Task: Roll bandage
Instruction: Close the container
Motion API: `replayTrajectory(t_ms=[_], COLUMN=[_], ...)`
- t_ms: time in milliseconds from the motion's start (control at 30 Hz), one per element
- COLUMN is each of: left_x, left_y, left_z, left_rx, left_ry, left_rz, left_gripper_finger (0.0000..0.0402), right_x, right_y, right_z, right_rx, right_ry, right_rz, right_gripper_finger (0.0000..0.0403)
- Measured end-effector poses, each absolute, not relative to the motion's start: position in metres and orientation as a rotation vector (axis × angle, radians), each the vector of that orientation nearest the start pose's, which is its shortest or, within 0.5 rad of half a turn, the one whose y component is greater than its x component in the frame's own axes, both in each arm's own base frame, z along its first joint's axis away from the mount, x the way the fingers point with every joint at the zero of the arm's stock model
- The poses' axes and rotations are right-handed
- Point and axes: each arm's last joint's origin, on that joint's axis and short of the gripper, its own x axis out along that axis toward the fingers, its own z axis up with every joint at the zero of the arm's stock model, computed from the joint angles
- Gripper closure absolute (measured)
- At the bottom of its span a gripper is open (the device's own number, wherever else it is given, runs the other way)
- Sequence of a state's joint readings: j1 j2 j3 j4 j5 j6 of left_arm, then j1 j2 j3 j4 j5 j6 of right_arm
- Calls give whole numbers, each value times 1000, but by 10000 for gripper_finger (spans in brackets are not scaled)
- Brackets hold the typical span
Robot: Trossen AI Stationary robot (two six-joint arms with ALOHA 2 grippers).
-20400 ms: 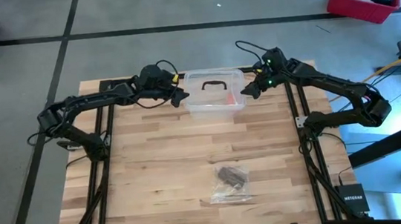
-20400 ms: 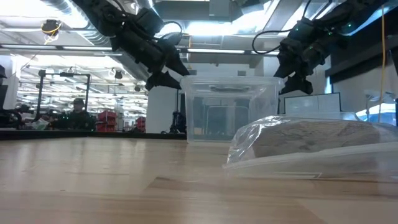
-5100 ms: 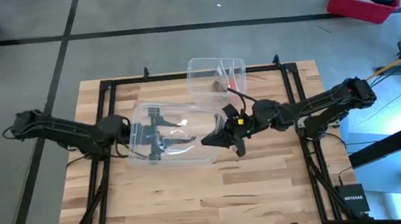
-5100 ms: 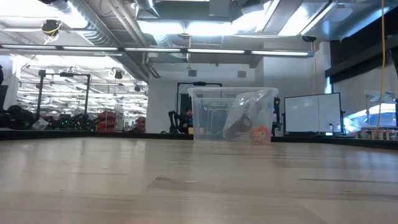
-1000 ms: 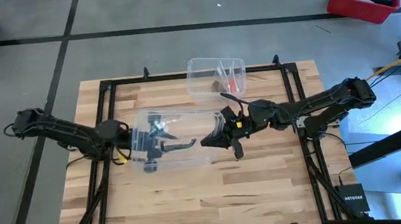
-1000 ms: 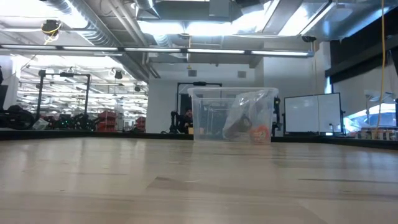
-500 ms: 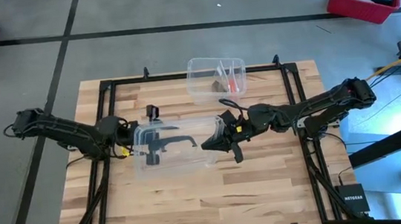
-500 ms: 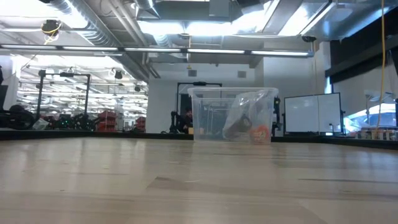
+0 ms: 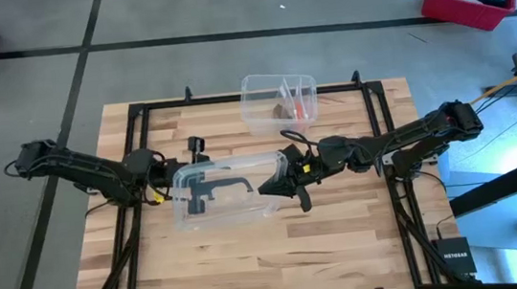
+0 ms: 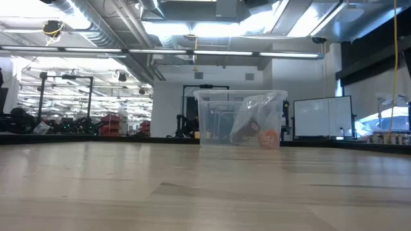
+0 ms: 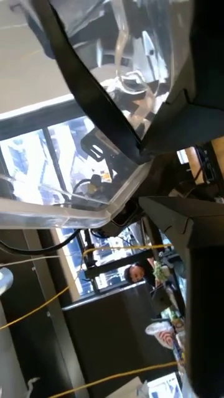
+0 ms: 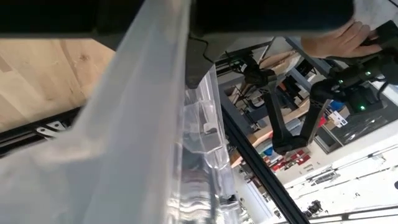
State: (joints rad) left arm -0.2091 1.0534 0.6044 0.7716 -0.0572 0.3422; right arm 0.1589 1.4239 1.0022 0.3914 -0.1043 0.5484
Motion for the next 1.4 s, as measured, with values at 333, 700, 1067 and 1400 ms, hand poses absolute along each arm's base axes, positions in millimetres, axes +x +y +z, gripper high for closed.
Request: replayTrajectory(t_ms=[333, 700, 1067, 1400], left_x=[223, 224, 225, 225], left_y=[-45, -50, -51, -49], left_z=[312, 305, 306, 305], left_rx=[322, 486, 500, 404], left_ry=[-350, -332, -338, -297], left_rz=[-89, -206, -180, -124], left_gripper_finger=[227, 252, 278, 288], right_x=[322, 322, 321, 321], right_y=[54, 53, 53, 54], right_z=[315, 319, 316, 317], right_rx=[545, 556, 556, 536], right_ry=[106, 87, 108, 106], right_rz=[244, 249, 245, 295], right_gripper_finger=[377, 377, 377, 377])
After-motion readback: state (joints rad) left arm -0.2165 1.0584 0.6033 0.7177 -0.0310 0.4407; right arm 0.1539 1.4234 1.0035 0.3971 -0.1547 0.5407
